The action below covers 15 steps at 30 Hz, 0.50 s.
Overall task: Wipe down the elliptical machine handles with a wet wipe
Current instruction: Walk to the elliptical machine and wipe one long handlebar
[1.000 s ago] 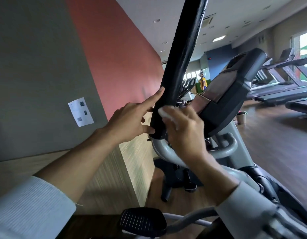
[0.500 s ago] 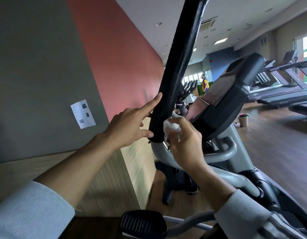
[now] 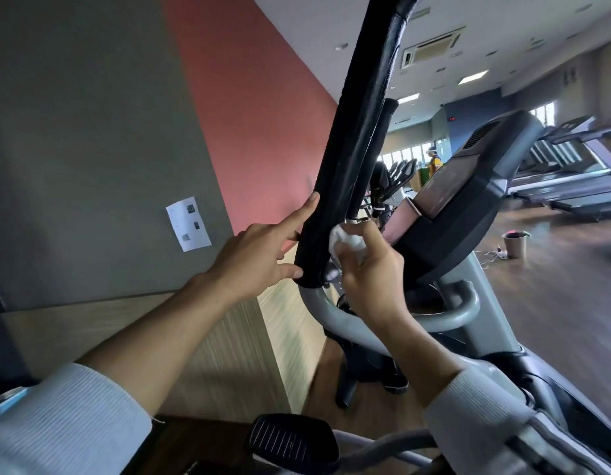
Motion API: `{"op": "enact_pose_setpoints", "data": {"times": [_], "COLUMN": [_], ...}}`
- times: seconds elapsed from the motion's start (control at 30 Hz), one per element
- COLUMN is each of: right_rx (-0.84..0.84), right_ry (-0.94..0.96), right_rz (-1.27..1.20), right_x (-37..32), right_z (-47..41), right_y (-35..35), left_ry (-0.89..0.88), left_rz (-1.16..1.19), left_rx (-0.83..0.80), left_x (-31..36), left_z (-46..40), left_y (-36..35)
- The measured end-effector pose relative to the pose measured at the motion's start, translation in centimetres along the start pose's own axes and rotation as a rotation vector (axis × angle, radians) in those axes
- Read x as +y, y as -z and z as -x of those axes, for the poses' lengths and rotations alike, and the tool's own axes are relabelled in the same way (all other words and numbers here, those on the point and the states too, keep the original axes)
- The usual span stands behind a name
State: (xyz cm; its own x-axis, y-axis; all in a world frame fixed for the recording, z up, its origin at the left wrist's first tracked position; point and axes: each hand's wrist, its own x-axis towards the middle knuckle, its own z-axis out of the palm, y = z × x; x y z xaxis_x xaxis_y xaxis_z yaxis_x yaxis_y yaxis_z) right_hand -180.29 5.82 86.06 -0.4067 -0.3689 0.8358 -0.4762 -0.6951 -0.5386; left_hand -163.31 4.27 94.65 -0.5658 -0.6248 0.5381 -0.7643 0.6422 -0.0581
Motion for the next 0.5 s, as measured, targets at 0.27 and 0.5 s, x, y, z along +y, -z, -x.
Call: {"op": "enact_pose_setpoints", "data": {"times": [0.27, 0.5], "right_rx": [-0.244, -0.16], "right_ry": [0.0, 0.054], "right_rz": [0.011, -0.013], "right_x": [1.9, 0.4], "right_z": [3.7, 1.6], "right_y": [0.4, 0.0], "left_ry": [0.077, 0.187], "left_rz": [0.056, 0.1], "left_rx": [0.0, 0.084], "left_x": [1.0, 2.2], "left_z": [0.5, 1.2], "left_y": [-0.2, -1.7]}}
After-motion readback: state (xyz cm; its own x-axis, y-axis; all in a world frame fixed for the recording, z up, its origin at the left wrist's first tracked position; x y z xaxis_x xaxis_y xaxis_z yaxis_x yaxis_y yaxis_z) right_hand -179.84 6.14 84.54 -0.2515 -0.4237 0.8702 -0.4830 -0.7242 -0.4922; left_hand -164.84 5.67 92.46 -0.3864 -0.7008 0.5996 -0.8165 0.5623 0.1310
